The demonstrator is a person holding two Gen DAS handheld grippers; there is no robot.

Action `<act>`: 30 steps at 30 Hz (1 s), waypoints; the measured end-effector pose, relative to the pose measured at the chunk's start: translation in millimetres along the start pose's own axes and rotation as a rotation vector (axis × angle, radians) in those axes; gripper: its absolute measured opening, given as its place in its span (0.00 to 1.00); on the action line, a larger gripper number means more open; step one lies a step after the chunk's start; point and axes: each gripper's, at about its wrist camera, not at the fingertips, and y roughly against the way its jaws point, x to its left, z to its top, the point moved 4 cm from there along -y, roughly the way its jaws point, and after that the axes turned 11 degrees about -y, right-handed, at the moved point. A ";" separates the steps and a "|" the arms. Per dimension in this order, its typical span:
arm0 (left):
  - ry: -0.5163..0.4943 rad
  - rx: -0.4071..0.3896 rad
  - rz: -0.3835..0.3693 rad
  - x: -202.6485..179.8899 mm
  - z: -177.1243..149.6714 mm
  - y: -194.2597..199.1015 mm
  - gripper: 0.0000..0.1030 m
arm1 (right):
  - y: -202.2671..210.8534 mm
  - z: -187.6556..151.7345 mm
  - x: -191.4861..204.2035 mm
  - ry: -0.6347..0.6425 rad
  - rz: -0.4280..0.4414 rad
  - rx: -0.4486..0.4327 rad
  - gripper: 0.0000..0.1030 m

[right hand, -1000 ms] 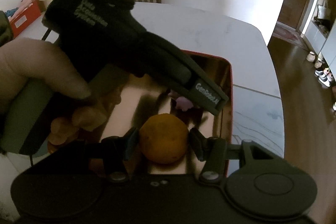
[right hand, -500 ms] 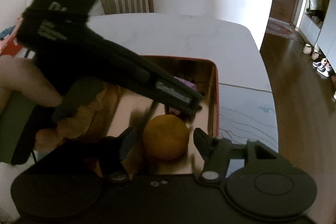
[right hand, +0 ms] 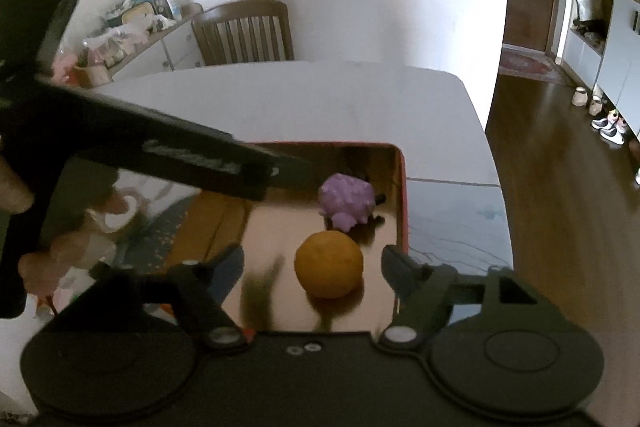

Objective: Organize rigid objects
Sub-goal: 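Withdraw both tools from the red box back over the table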

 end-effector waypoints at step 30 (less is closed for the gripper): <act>0.051 -0.212 0.036 93.2 -95.2 166.7 0.89 | 42.6 -45.3 135.4 -0.038 0.068 -0.058 0.99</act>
